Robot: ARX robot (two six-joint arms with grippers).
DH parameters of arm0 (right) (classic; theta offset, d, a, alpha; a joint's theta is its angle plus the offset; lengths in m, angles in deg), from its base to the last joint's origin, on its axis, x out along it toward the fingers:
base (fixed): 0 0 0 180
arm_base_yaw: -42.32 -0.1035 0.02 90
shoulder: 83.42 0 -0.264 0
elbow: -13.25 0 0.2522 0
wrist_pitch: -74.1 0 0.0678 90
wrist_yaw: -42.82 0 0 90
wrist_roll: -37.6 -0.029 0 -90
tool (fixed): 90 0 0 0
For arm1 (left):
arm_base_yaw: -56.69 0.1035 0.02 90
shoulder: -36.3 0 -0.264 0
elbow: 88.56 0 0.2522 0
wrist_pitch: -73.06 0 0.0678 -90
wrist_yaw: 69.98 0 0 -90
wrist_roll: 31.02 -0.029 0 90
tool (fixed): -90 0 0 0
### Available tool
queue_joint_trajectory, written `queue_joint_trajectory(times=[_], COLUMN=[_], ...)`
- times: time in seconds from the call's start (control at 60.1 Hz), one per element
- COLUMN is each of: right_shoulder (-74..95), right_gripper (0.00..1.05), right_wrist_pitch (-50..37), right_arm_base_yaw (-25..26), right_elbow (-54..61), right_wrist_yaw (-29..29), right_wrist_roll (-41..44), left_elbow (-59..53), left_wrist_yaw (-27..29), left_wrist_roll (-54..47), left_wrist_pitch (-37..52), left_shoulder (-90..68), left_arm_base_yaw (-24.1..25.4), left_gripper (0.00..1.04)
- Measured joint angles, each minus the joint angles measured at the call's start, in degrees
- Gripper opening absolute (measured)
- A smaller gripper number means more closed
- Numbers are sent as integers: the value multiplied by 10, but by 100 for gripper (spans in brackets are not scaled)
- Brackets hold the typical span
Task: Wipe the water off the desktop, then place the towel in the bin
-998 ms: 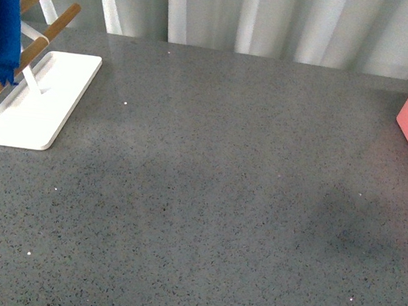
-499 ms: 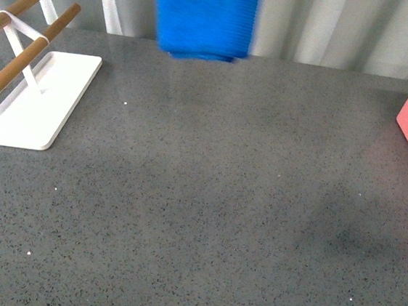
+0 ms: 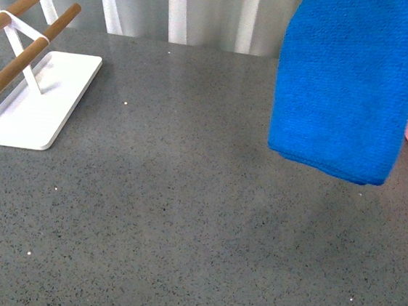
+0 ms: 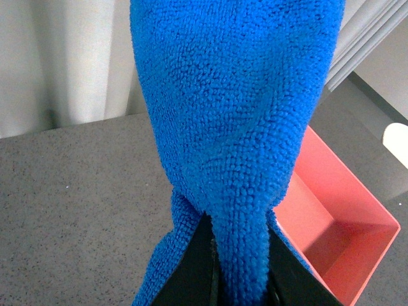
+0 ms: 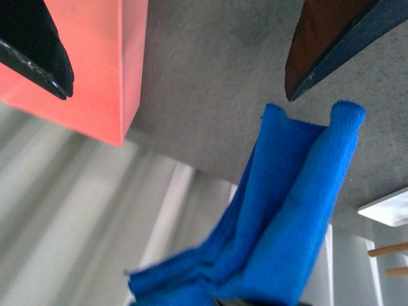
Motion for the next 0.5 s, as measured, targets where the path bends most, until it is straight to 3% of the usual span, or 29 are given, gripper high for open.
queue_joint_trajectory(times=[0.15,0.25,0.499], right_shoulder=[168,261,441], right_gripper=[98,98,98], right_wrist_pitch=[-146,-187,-264], right_arm_base_yaw=[10,6,-42], right_elbow=[-74,-107,-128], right_wrist_yaw=[24,25,37], right_wrist_roll=[7,-14,-189], left_elbow=[1,6,24], left_wrist_yaw=[0,0,-6], left_wrist_roll=[12,19,42], left_wrist_pitch=[0,0,2], left_shoulder=[-12,-13,-13], left_arm_base_yaw=[5,7,10], left_gripper=[6,6,6])
